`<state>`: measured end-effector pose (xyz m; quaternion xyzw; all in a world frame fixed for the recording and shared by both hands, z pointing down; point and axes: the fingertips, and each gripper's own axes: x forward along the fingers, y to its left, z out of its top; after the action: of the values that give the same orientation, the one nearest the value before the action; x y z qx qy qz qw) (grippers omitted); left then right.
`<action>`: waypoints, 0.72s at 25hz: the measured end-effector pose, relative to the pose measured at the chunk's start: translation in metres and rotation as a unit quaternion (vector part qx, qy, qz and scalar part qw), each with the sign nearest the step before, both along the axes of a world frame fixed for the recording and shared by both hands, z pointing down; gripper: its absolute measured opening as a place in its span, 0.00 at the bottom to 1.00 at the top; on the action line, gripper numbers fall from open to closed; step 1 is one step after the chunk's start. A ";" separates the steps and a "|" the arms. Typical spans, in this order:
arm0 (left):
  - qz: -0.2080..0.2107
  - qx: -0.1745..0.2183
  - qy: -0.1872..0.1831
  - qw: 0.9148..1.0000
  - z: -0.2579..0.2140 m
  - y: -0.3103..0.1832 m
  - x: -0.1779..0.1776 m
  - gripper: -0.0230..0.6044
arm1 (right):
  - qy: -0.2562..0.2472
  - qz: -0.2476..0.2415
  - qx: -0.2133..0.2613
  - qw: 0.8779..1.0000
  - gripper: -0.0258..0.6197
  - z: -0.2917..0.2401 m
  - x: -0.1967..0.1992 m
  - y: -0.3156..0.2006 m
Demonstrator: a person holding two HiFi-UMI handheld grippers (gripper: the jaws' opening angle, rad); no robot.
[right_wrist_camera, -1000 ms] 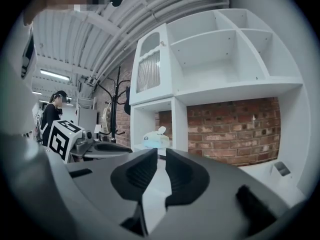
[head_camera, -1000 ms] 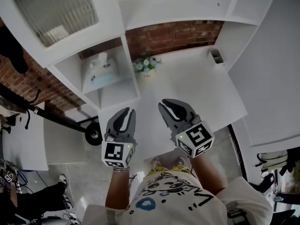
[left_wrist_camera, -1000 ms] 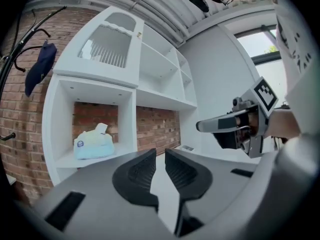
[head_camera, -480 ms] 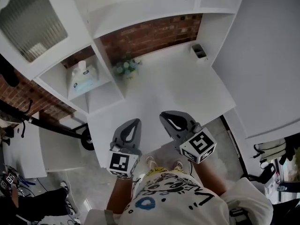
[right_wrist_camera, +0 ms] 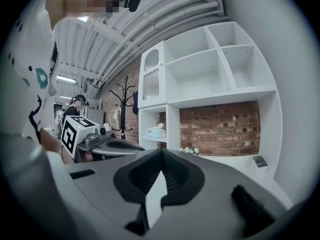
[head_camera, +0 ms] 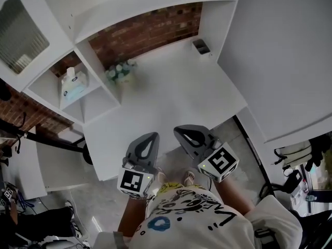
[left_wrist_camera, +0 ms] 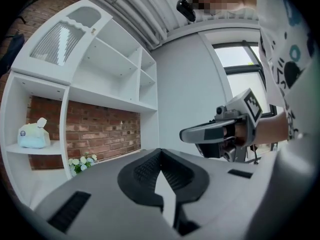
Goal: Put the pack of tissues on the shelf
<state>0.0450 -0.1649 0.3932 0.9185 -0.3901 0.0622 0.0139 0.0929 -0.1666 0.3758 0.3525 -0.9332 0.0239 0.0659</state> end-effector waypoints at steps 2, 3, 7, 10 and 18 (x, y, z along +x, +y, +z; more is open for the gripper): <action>0.004 0.005 0.001 1.000 0.000 0.007 0.012 0.06 | -0.003 0.001 -0.004 1.000 0.08 0.002 0.011 0.007; 0.005 0.008 0.002 1.000 -0.001 0.010 0.017 0.06 | -0.004 0.001 -0.004 1.000 0.08 0.002 0.016 0.011; 0.007 0.012 -0.003 1.000 -0.002 0.023 0.036 0.06 | -0.006 -0.001 -0.003 1.000 0.08 0.001 0.035 0.023; 0.005 0.013 -0.002 1.000 -0.005 0.033 0.046 0.06 | -0.008 -0.005 -0.001 1.000 0.08 0.001 0.045 0.032; -0.002 0.021 0.003 1.000 -0.004 0.055 0.066 0.06 | -0.011 -0.021 0.002 1.000 0.08 0.004 0.062 0.053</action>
<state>0.1108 -0.1097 0.3892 0.9182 -0.3928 0.0512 -0.0041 0.1549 -0.1140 0.3798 0.3328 -0.9410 0.0245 0.0559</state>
